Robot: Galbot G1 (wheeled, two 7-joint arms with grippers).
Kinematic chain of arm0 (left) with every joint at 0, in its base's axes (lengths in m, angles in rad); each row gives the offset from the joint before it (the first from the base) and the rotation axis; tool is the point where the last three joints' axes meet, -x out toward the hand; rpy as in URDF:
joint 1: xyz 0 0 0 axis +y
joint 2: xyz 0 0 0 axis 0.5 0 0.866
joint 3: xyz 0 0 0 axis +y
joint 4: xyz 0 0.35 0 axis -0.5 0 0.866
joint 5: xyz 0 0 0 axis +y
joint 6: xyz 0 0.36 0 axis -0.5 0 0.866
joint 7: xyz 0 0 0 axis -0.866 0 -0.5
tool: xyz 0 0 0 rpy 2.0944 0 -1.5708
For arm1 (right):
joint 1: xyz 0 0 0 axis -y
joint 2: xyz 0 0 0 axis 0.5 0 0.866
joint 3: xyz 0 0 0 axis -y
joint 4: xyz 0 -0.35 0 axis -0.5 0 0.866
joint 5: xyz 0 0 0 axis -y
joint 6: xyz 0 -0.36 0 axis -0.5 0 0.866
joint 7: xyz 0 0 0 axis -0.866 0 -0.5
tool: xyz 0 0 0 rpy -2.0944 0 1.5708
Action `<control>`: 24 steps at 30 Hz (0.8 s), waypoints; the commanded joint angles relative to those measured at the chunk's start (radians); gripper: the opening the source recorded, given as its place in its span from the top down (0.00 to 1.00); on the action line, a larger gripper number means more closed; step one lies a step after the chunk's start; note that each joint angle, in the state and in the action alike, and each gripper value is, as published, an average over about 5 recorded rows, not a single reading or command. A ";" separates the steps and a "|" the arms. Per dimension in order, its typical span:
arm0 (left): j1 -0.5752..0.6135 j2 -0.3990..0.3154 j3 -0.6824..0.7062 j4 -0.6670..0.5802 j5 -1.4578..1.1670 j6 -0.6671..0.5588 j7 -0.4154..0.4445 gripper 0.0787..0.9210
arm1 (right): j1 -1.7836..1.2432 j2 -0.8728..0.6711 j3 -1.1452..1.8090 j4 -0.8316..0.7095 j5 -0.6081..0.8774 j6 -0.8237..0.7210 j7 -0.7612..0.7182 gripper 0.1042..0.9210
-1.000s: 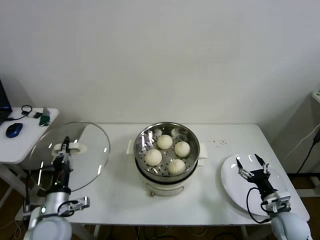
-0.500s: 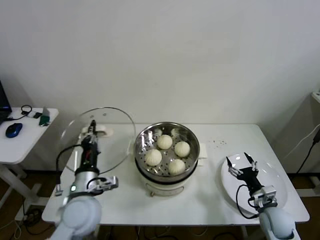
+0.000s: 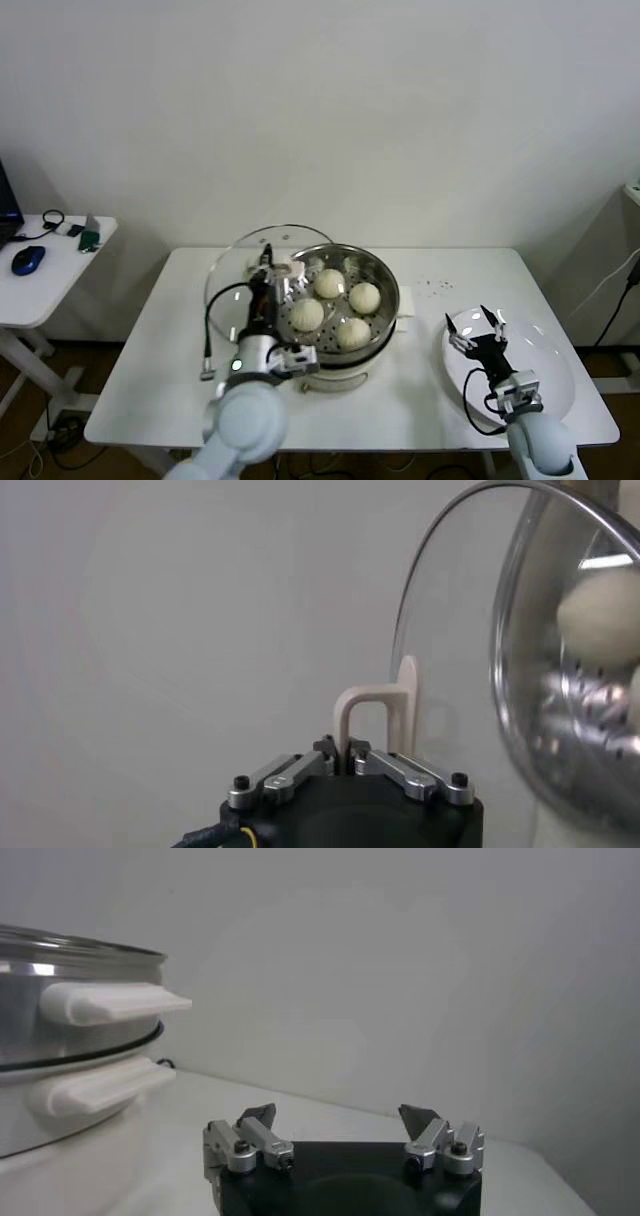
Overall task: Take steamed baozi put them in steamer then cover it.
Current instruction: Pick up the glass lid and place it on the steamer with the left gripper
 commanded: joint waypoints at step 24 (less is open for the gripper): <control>-0.159 -0.237 0.177 0.359 0.180 0.033 0.084 0.92 | -0.004 0.022 0.040 -0.021 -0.020 0.026 -0.007 0.12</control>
